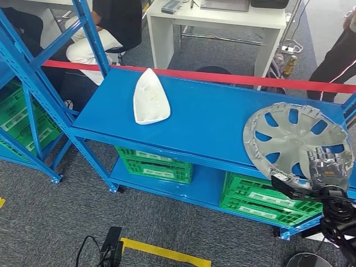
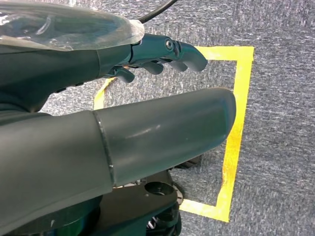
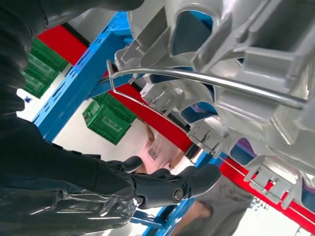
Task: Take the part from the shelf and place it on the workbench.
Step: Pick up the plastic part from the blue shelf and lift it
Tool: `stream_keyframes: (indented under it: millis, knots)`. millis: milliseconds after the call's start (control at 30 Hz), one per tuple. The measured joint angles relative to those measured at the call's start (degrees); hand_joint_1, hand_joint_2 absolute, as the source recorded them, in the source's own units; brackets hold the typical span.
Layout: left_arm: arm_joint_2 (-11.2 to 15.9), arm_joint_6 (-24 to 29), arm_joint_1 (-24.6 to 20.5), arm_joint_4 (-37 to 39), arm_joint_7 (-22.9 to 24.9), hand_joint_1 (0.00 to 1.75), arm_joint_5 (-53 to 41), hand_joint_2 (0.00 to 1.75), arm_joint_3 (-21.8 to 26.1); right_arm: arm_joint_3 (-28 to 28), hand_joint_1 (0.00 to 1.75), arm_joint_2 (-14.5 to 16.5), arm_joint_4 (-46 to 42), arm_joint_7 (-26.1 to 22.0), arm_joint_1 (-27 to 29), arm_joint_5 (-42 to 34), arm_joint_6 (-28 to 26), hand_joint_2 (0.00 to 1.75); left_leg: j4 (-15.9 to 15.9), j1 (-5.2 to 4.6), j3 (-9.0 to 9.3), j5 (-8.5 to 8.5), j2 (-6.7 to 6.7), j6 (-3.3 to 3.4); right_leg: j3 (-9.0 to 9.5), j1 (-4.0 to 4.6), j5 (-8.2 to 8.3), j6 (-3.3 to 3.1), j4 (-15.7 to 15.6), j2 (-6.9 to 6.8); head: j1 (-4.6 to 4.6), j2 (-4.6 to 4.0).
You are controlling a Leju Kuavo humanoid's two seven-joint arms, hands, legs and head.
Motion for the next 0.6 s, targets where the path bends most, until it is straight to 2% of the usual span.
stream_keyframes:
  millis: [600]
  knots:
    - [0.02,0.0,0.0,0.0,0.02,0.0,-0.21,0.0,-0.01,-1.13,0.0,2.3,1.99,0.0,-0.07,-1.26,-0.67,1.75,0.0,0.01,0.02,0.01,0.01,0.01,0.0,-0.01,0.0,0.0,0.0,0.01,0.0,0.0]
